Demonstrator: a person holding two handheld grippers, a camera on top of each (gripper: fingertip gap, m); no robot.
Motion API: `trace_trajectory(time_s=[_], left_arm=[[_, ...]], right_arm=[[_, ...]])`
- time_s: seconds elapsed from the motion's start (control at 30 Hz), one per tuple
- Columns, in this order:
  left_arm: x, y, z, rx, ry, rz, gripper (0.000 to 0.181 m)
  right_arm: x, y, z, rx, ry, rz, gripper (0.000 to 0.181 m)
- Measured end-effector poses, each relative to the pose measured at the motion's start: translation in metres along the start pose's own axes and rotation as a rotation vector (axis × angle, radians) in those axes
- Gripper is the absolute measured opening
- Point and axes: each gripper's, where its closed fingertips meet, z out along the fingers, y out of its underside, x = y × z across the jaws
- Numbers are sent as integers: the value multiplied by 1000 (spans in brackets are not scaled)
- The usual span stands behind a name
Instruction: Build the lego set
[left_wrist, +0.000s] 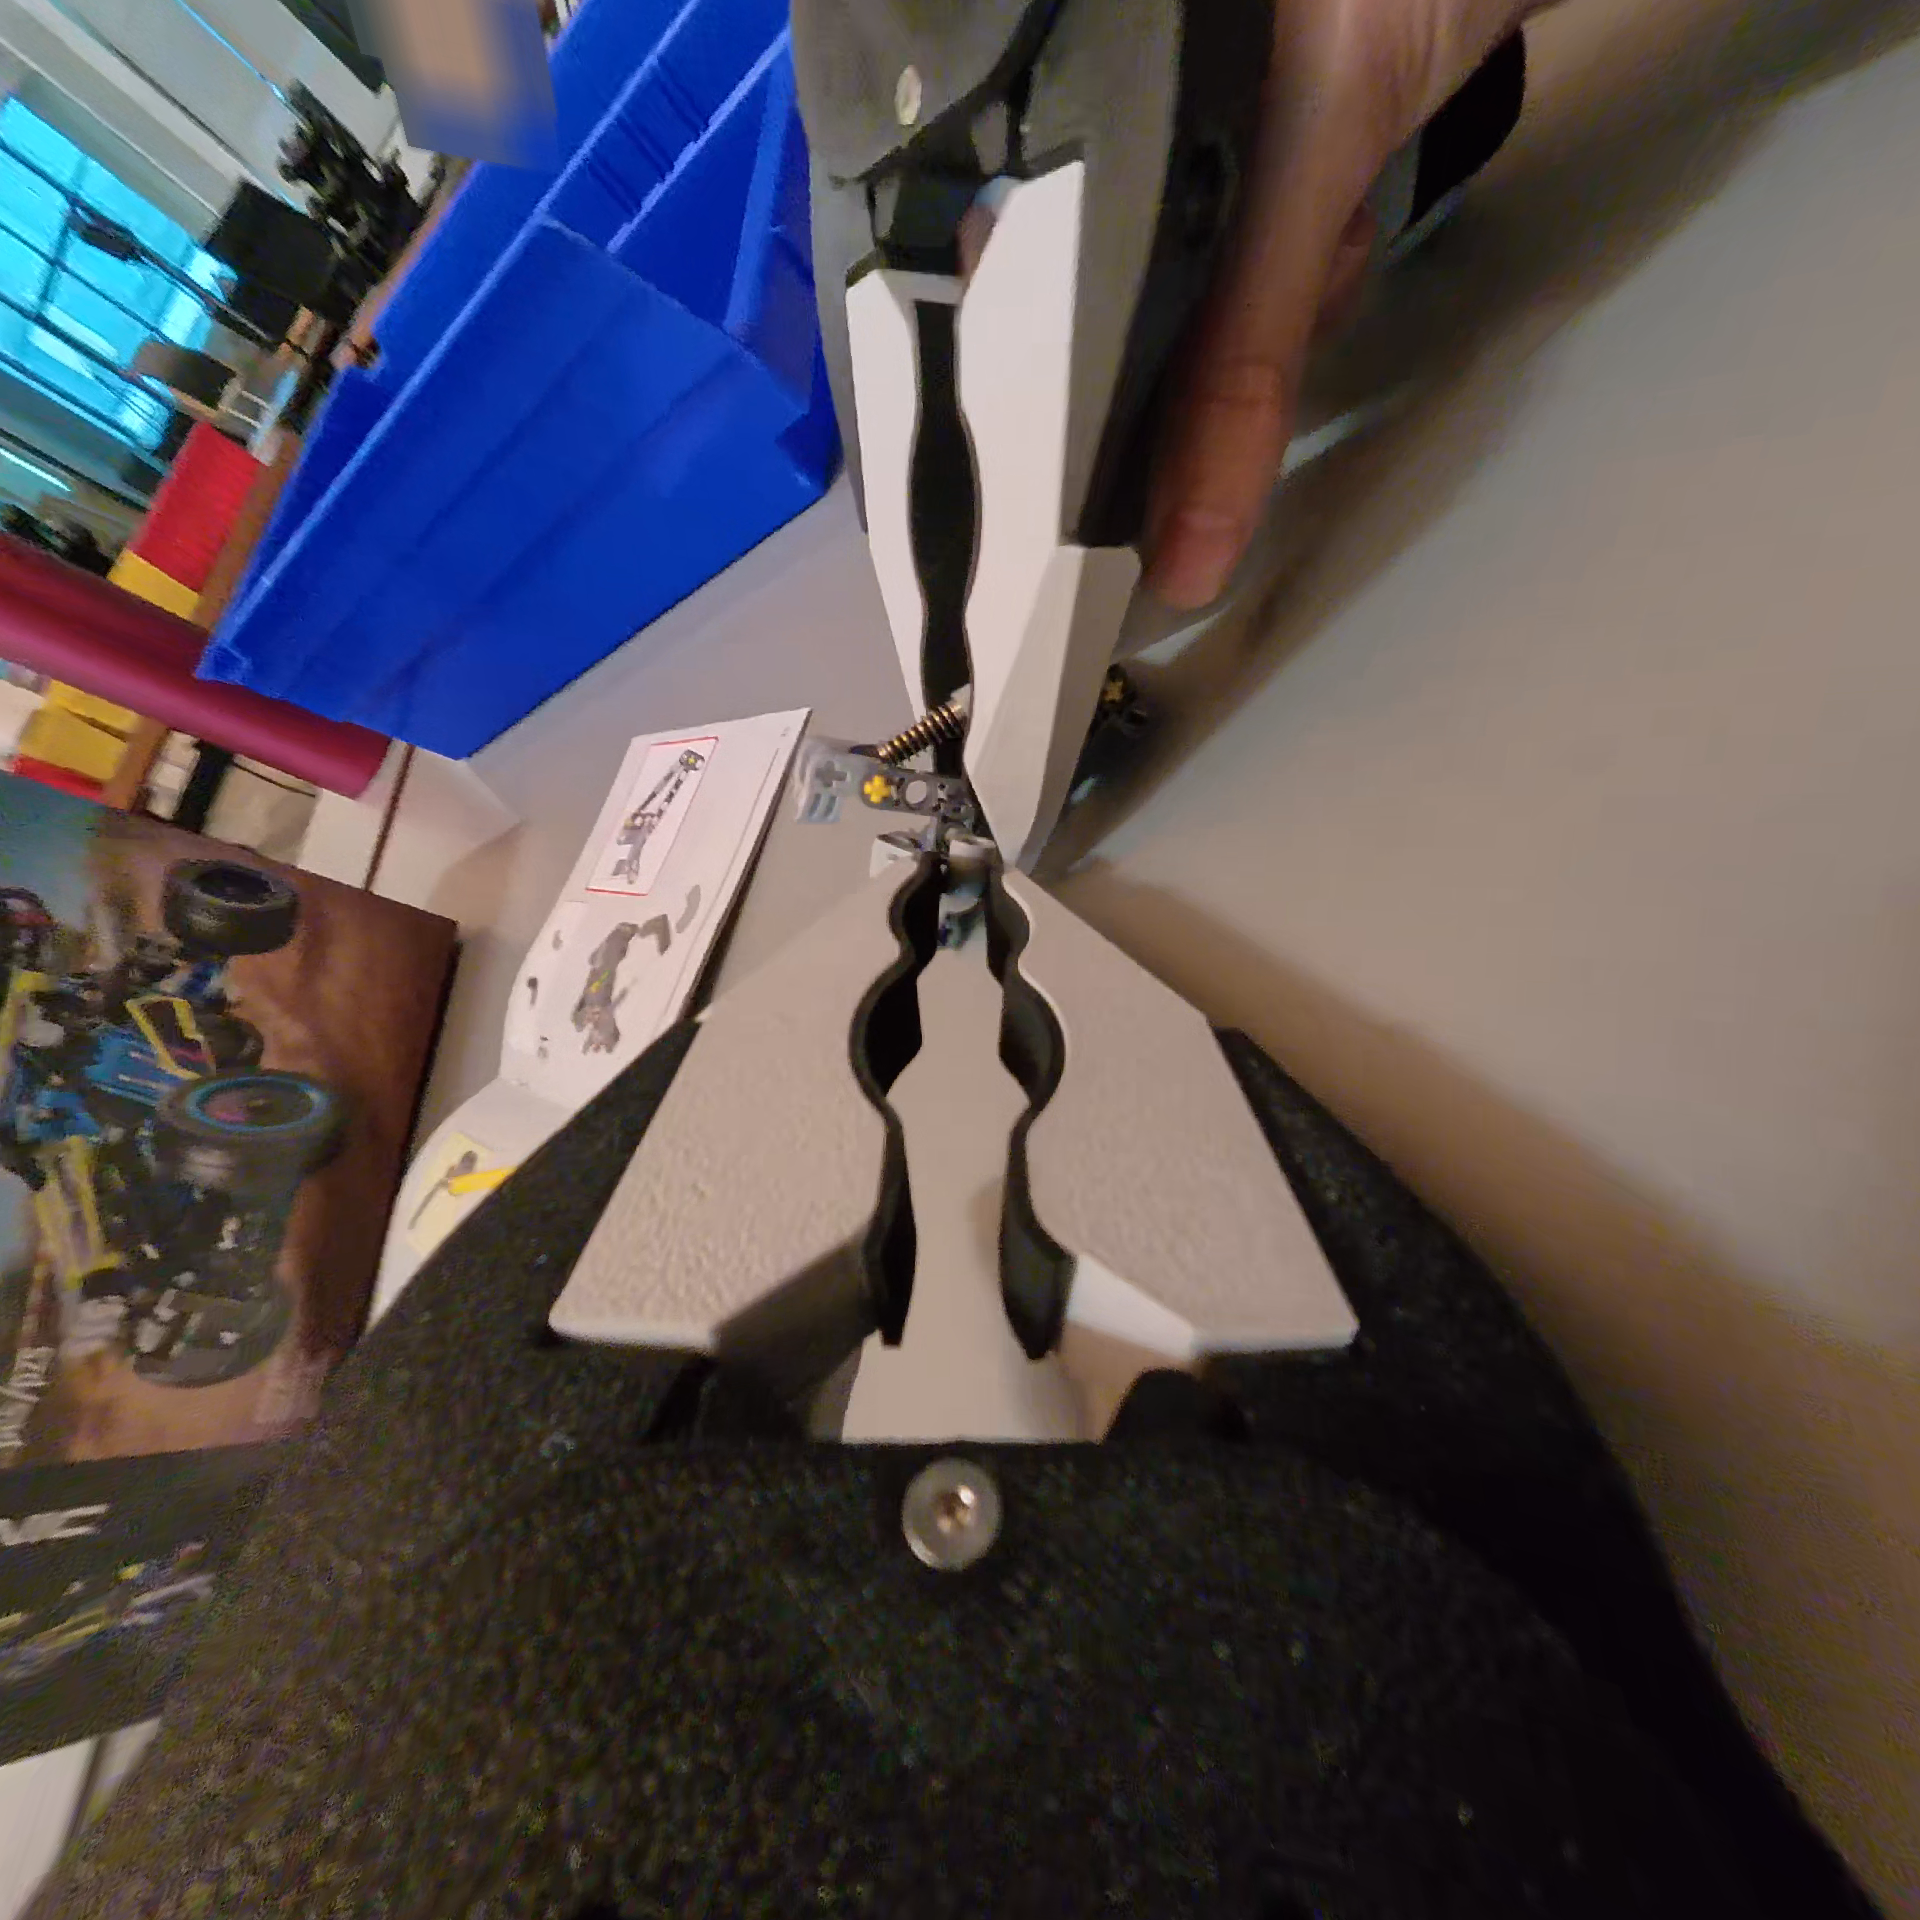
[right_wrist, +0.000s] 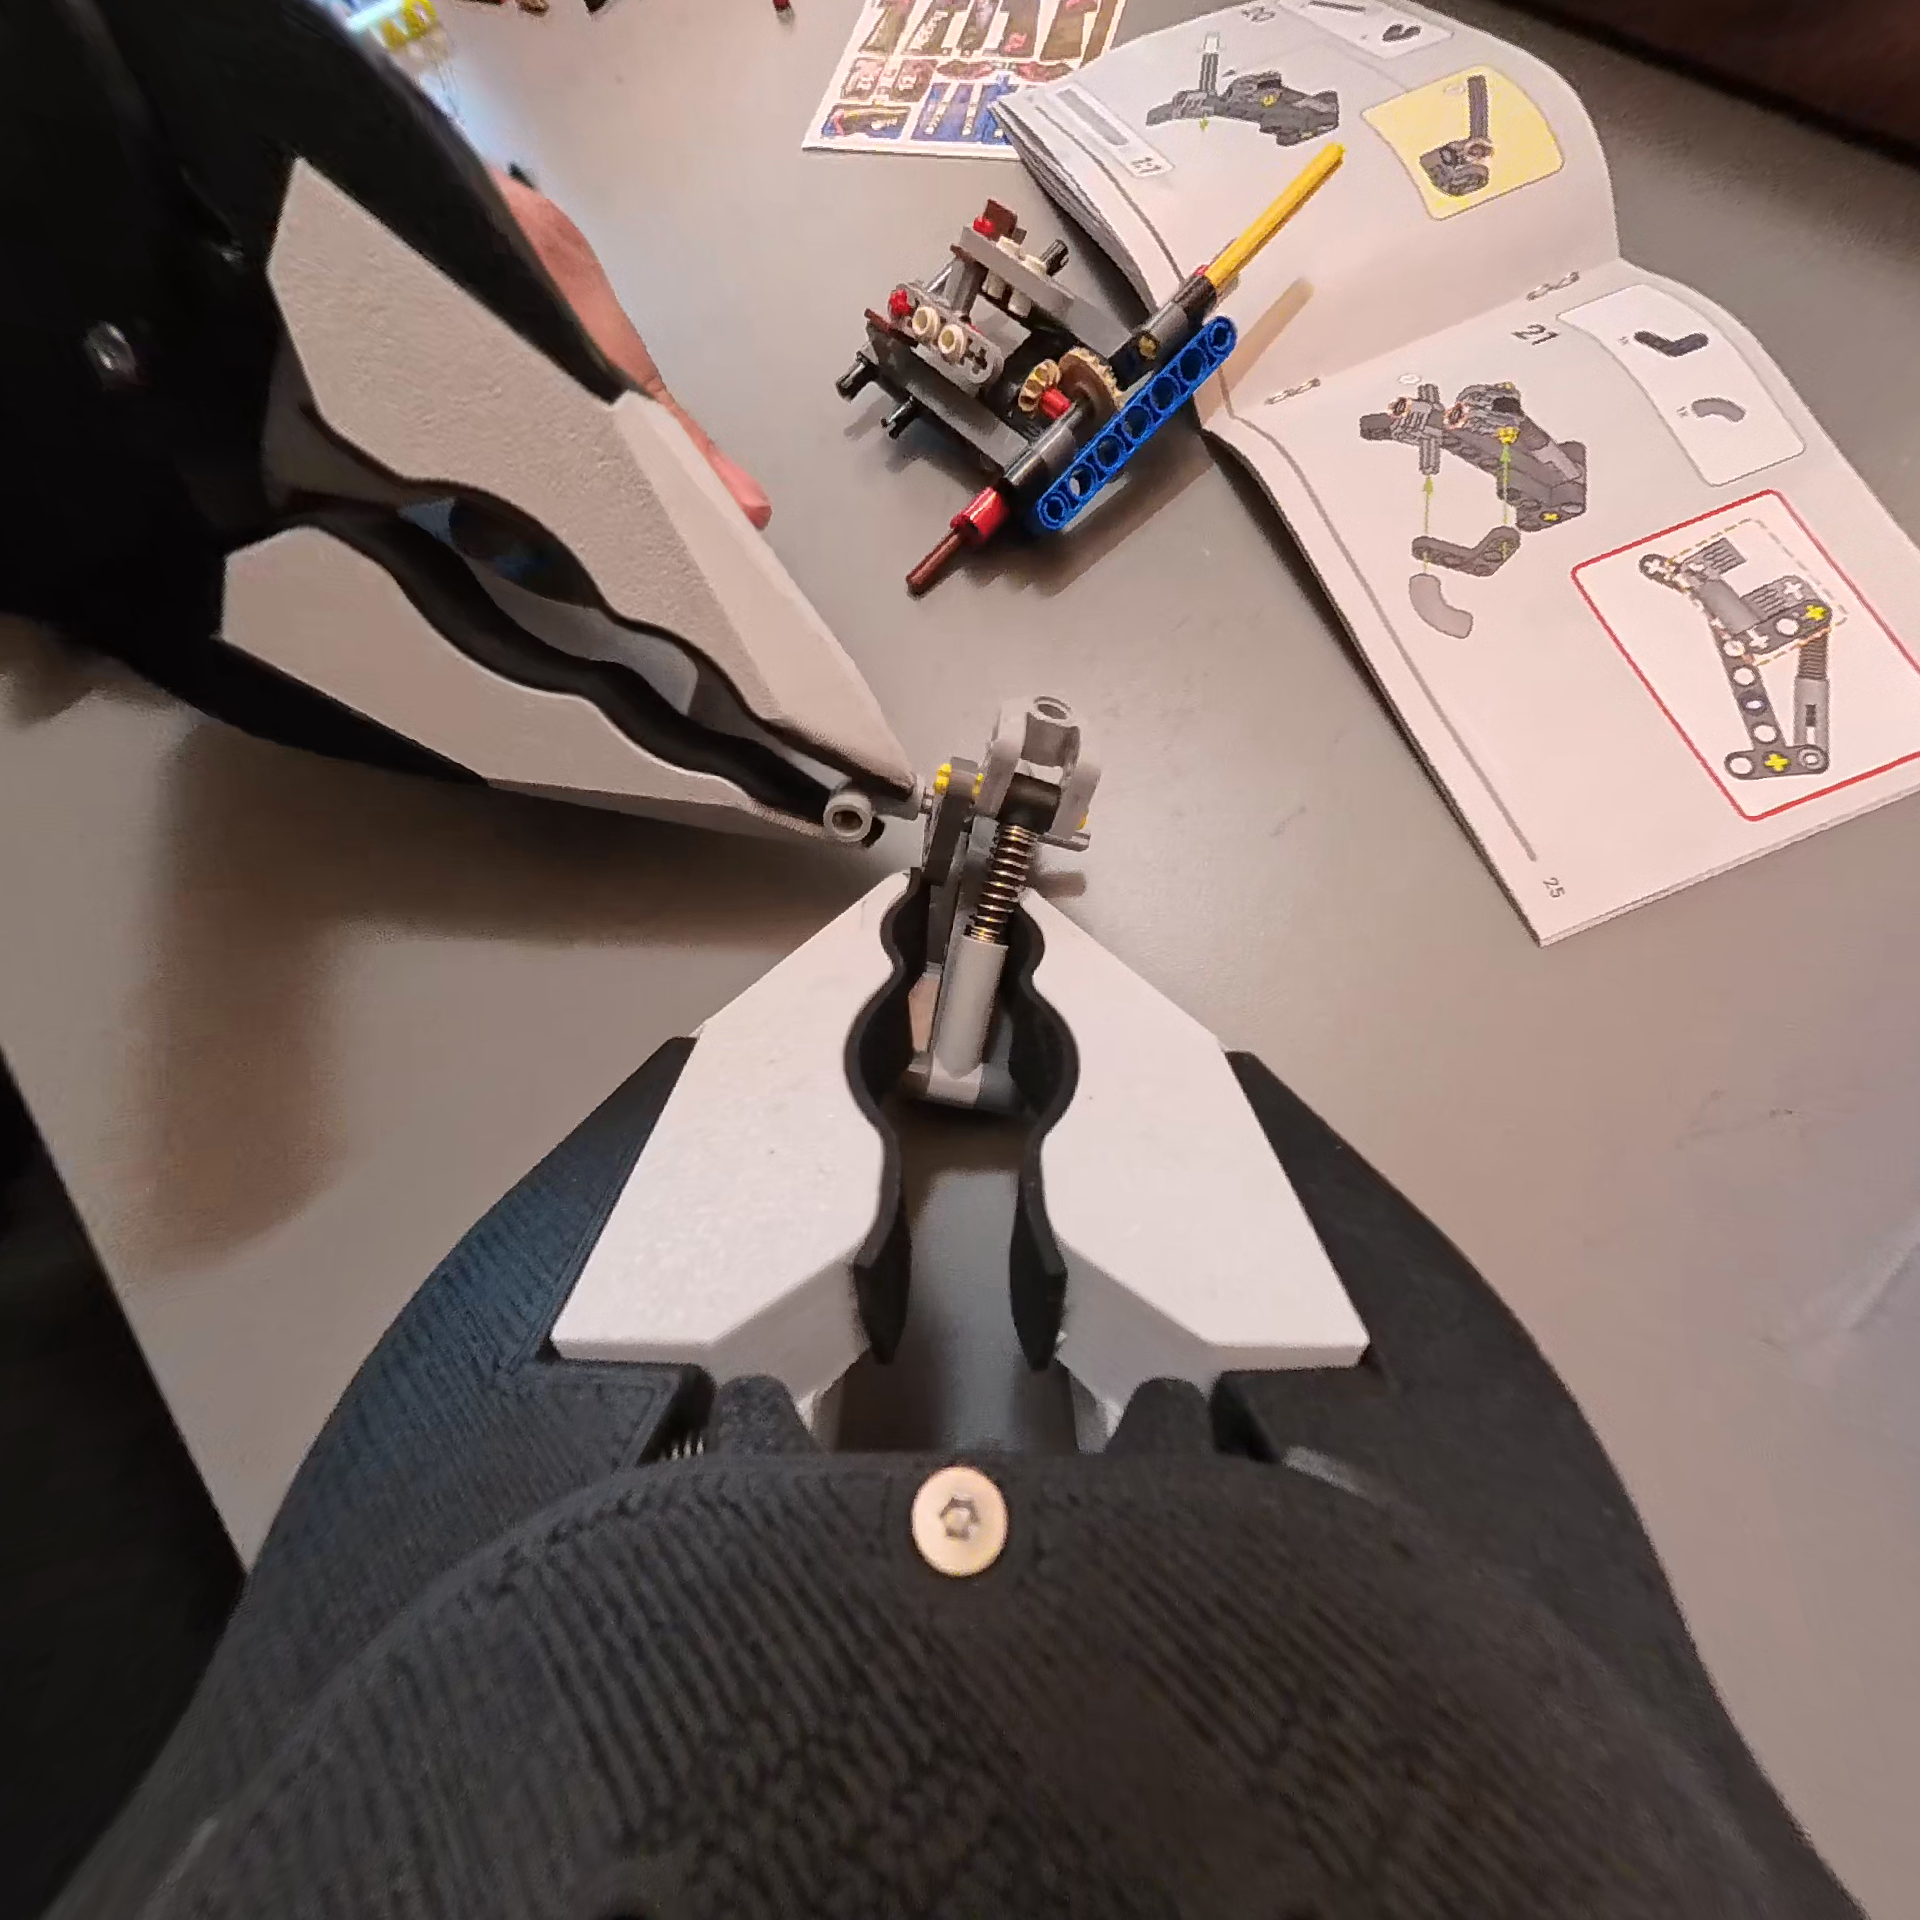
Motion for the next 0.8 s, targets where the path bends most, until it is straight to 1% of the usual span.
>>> trace_trajectory(time_s=[0.1,0.13,0.23,0.3,0.47,0.63,0.73,0.77,0.8], left_arm=[[0,0,0,-2,13,-12,6],[0,0,0,2,-8,26,6],[-1,-2,-2,9,-123,214,6],[-3,-5,-5,11,-172,272,0],[-7,-2,-4,-1,-182,236,0],[-6,-1,-3,-12,-199,275,0],[-3,0,-2,-16,-170,262,0],[1,1,-1,-18,-145,257,5],[3,2,0,-27,-128,257,18]], right_arm=[[1,0,0,-1,7,-14,11],[1,0,0,-2,0,-7,11],[3,0,0,2,-9,31,12],[8,0,-1,5,7,55,12],[7,1,-1,2,12,49,12],[7,1,-1,6,1,78,13],[8,0,-2,9,-6,95,12],[8,0,-2,10,-10,101,12],[8,0,-2,10,-12,105,12]])
